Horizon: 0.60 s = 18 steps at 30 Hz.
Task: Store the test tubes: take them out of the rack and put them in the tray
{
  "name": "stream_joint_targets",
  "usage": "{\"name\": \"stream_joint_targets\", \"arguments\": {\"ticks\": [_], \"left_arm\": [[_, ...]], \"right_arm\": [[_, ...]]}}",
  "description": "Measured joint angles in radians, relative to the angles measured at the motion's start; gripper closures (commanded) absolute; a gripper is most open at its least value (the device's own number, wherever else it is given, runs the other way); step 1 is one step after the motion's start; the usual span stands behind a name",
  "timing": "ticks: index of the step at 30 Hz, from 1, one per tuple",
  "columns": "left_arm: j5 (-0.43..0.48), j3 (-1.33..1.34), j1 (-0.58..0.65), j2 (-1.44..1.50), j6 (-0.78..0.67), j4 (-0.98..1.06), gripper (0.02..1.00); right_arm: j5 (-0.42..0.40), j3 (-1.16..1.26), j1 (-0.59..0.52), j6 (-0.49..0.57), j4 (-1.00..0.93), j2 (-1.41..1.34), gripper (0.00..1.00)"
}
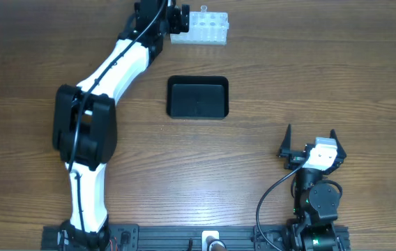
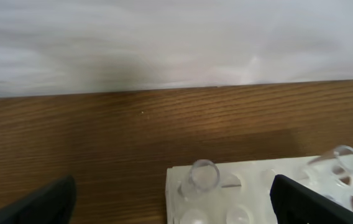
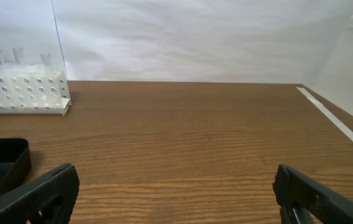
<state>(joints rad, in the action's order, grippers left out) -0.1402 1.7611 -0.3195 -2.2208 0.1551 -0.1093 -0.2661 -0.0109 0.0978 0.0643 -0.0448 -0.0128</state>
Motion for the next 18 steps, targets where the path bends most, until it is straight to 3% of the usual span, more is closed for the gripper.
{"name": "stream_joint_targets", "arguments": {"ticks": [18], "left_arm": [[-0.024,0.051,-0.014,-0.069,0.003,0.061,0.229]], "right_arm": [[0.0,0.0,0.0,-0.001,0.0,0.0,0.009]]}}
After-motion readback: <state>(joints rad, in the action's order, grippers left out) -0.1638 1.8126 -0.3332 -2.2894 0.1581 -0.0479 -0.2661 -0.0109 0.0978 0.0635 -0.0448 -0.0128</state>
